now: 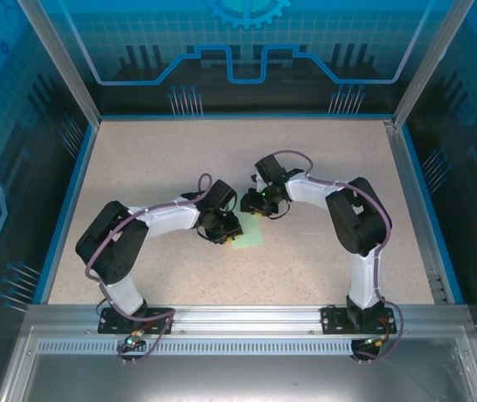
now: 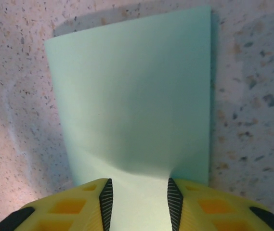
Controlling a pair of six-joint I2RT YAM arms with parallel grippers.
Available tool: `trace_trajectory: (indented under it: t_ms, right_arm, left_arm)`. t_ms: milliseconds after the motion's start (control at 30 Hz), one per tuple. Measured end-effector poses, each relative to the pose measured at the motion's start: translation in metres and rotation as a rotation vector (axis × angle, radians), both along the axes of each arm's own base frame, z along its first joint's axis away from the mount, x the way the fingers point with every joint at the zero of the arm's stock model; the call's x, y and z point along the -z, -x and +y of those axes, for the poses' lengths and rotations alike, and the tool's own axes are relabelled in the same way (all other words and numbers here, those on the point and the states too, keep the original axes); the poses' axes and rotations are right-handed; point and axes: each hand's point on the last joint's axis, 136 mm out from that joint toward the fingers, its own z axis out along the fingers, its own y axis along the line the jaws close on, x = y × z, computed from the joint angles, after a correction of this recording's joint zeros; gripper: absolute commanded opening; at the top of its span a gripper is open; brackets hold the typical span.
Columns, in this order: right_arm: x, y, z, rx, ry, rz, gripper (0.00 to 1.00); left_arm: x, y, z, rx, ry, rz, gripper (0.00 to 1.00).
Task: Fold a paper plane with a square sheet of paper (pick it up from the middle)
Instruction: Rotate the paper at the center of the table.
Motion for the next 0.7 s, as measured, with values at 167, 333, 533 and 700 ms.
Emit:
trace_trajectory:
  t_ms: [167, 333, 533, 700]
  right_arm:
    - [-0.006, -0.001, -0.003, -0.013, -0.023, -0.009, 0.36]
    - [-0.030, 0.012, -0.007, -0.023, -0.066, -0.053, 0.41]
    - [-0.036, 0.045, -0.026, -0.014, -0.067, -0.054, 0.53]
    - [-0.022, 0.066, -0.038, -0.004, -0.050, -0.011, 0.55]
  left_arm:
    - [-0.014, -0.007, -0.005, 0.024, 0.030, -0.060, 0.17]
    - [-0.016, -0.014, -0.004, 0.033, 0.039, -0.091, 0.15]
    - [-0.017, -0.035, 0.007, 0.004, 0.045, -0.127, 0.14]
    - [-0.003, -0.043, 0.004, 0.018, 0.033, -0.111, 0.13]
